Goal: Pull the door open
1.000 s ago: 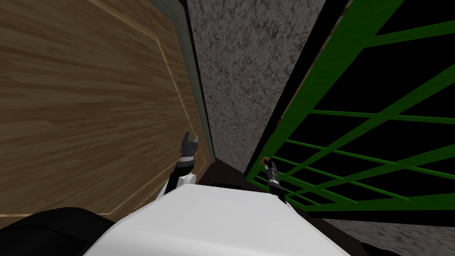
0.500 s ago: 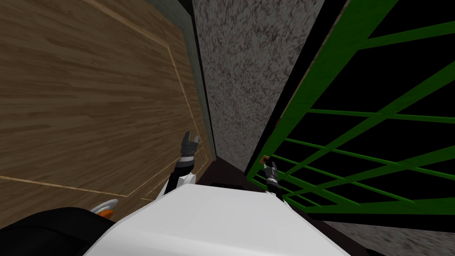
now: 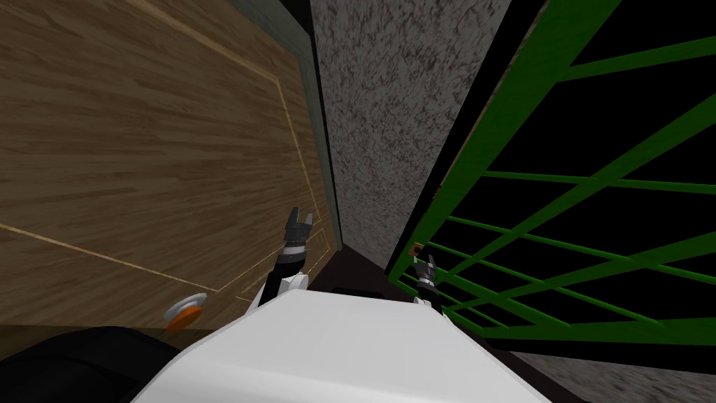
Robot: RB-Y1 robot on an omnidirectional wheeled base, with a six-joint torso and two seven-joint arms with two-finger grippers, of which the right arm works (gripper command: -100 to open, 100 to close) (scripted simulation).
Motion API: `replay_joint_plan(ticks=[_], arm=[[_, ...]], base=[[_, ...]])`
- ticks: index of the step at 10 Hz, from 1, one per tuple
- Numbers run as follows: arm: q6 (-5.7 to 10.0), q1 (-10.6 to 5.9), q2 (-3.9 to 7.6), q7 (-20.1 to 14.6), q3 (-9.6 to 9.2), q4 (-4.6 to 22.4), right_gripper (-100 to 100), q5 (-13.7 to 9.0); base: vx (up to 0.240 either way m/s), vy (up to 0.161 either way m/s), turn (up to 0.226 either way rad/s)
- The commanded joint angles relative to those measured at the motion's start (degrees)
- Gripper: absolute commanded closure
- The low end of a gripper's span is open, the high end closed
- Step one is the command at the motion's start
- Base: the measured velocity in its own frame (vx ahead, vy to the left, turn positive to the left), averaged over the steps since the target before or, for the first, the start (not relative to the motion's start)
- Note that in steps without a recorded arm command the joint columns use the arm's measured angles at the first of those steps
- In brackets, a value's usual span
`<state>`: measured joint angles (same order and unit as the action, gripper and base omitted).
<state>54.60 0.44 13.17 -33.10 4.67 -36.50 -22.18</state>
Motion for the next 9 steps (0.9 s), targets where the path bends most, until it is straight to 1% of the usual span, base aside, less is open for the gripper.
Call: replay_joint_plan(ticks=[1, 2, 4, 5, 7, 8, 9], arm=[[-0.20, -0.45, -0.57, -2.86, -0.21, -0.05, -100, -1.76], [-0.20, -0.45, -0.57, -3.65, -0.21, -0.05, -100, -1.76], [-0.58, -0.96, -1.39, -7.33, -0.48, -0.33, -100, -4.12], [-0.58, -0.96, -1.39, -8.12, -0.48, -0.33, -100, -4.12], [-0.95, -1.47, -2.20, -11.79, -0.74, -0.61, -100, -6.47], [-0.95, -1.47, -2.20, -12.58, -0.74, -0.61, -100, -6.47], [-1.14, -1.72, -2.59, -14.68, -0.87, -0.75, -100, -7.62]], base=[[-0.086, -0.018, 0.121], [-0.061, -0.017, 0.036], [-0.077, -0.021, 0.107], [-0.061, -0.020, 0.034], [-0.070, -0.020, 0.090], [-0.065, -0.021, 0.046], [-0.070, -0.017, 0.073]])
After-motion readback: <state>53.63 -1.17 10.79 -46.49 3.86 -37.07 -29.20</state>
